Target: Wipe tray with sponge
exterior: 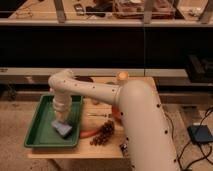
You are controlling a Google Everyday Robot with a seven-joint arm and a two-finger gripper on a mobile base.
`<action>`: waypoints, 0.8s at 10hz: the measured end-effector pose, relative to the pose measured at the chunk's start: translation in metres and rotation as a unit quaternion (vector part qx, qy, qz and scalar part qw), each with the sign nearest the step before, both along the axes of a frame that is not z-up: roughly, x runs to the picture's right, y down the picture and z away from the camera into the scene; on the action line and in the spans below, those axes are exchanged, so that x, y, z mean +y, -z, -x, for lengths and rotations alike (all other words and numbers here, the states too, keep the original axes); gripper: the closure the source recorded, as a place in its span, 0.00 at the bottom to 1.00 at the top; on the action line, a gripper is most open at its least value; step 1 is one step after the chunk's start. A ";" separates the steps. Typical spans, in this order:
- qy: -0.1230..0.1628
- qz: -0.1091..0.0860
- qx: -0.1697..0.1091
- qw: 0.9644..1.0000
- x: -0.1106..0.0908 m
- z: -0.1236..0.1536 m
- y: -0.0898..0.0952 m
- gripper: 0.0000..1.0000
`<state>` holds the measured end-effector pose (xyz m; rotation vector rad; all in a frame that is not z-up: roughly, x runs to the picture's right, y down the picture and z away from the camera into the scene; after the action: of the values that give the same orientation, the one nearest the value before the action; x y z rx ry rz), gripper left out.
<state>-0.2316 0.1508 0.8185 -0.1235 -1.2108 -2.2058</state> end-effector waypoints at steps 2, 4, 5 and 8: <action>-0.022 -0.008 0.027 0.999 -0.020 -0.016 -0.020 1.00; -0.039 -0.012 0.044 0.998 -0.044 -0.014 -0.043 1.00; -0.046 -0.015 0.049 0.998 -0.056 -0.009 -0.053 1.00; -0.051 -0.015 0.052 0.997 -0.063 0.024 -0.070 1.00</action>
<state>-0.2556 0.0877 0.8886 -0.1597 -1.1032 -2.1017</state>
